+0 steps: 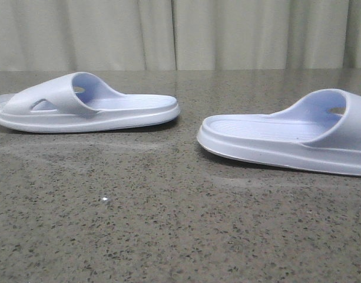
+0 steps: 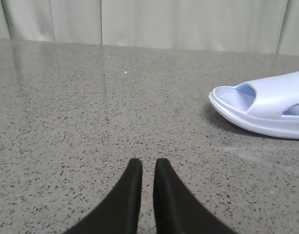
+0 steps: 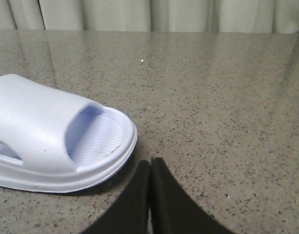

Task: Insert blue slippers together front up
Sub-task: 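Move both grippers toward the slippers, each above its nearer slipper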

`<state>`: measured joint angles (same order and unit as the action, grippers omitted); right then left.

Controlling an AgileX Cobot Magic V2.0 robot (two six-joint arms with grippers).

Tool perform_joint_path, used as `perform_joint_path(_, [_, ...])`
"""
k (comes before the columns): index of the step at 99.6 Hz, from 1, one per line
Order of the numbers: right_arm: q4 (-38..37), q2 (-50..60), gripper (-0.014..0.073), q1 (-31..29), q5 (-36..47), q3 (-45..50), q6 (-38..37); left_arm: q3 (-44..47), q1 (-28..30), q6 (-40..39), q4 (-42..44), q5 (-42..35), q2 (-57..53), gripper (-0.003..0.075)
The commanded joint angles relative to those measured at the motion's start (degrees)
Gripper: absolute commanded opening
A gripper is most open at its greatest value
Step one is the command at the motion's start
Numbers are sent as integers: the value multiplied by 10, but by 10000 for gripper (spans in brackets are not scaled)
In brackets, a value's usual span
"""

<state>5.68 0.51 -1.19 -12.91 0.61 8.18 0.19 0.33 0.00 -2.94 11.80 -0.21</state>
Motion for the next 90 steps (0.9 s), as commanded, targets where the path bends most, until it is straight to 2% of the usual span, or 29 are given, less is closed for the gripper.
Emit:
perform_joint_path(1, [-5, 9, -78, -3, 46, 12, 1, 5, -3, 0, 0, -45, -16, 15])
perform_joint_path(71, [-5, 9, -78, -3, 54, 12, 1, 5, -3, 0, -3, -55, -16, 15])
perform_joint_path(78, [-5, 9, -78, -3, 75, 12, 1, 5, -3, 0, -3, -59, -16, 15])
perform_joint_path(90, [-5, 9, -78, -3, 161, 12, 1, 5, -3, 0, -13, -74, -16, 15])
